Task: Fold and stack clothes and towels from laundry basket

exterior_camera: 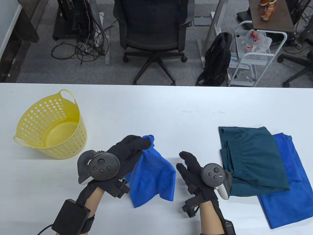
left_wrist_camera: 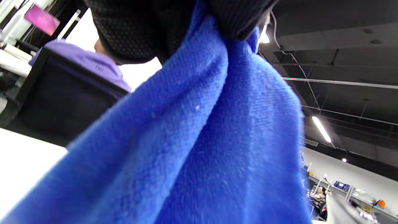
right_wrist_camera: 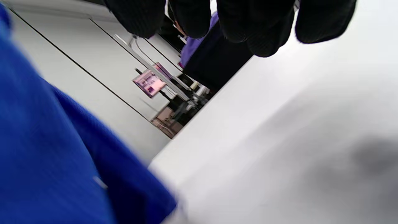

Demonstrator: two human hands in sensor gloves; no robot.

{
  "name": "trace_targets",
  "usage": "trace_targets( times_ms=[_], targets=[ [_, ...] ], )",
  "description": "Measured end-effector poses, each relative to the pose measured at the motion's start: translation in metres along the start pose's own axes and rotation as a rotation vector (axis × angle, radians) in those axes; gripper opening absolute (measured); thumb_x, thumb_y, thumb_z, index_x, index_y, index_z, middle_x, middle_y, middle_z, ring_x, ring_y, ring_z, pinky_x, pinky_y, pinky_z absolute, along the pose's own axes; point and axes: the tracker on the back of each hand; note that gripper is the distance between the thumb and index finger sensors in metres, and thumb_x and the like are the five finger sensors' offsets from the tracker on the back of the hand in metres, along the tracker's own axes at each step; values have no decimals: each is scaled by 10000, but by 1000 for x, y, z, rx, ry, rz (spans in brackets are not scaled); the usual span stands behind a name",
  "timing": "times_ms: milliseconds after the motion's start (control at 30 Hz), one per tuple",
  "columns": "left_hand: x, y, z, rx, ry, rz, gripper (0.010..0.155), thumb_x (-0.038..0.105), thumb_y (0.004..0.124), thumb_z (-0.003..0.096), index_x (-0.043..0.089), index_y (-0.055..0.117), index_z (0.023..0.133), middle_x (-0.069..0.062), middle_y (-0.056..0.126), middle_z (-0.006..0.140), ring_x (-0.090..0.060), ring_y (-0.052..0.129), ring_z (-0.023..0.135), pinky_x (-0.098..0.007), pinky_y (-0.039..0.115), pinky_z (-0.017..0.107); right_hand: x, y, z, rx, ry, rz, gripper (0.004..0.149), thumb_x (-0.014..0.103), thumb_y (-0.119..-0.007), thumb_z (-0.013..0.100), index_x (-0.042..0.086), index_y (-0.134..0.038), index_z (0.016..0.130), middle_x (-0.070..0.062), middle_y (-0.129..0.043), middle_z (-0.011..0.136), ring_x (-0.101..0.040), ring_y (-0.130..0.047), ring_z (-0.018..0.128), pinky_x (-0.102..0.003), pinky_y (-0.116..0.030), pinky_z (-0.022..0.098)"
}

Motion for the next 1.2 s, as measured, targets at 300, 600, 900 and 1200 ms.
trace_targets(
  times_ms=[300, 600, 900, 1200],
  targets=[
    [-2, 19, -11, 46, -58, 6, 544, 388, 907, 486, 313, 693, 980, 2, 894, 868, -114, 1014, 614, -425, 889, 579, 81, -3, -16, -51, 307, 94, 379, 327, -727, 634, 126, -752, 955, -153, -823, 875, -241, -900, 619, -487, -819, 516],
    [12, 47, -38, -63, 107, -197, 874, 365, 847, 541, 134, 341, 1215, -68, 791, 1080, -233, 948, 922, -524, 802, 691, 72, -18, -16, -118, 193, 311, 385, 271, -655, 648, 58, -698, 966, -278, -701, 1020, -433, -853, 815, -635, -737, 594],
    [-32, 59, -47, -141, -137, -309, 805, 435, 792, 573, 184, 401, 1231, -293, 514, 1211, -501, 659, 1047, -667, 656, 706, 77, -11, -11, 86, 379, 490, 380, 195, -648, 616, 67, -703, 971, -266, -597, 1111, -476, -720, 957, -686, -628, 666],
    [-38, 58, -53, -195, -89, -262, 475, 510, 852, 514, 311, 757, 934, -150, 704, 1153, -418, 765, 1010, -677, 667, 705, 75, 10, -19, -180, 386, 325, 389, 168, -628, 601, 23, -690, 956, -294, -563, 1104, -474, -717, 953, -657, -618, 680]
  ],
)
Point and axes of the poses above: the tracker on the back of each hand, its own x axis roughly to the thumb side, its own z axis roughly from the wrist to the fingertips, y = z × x
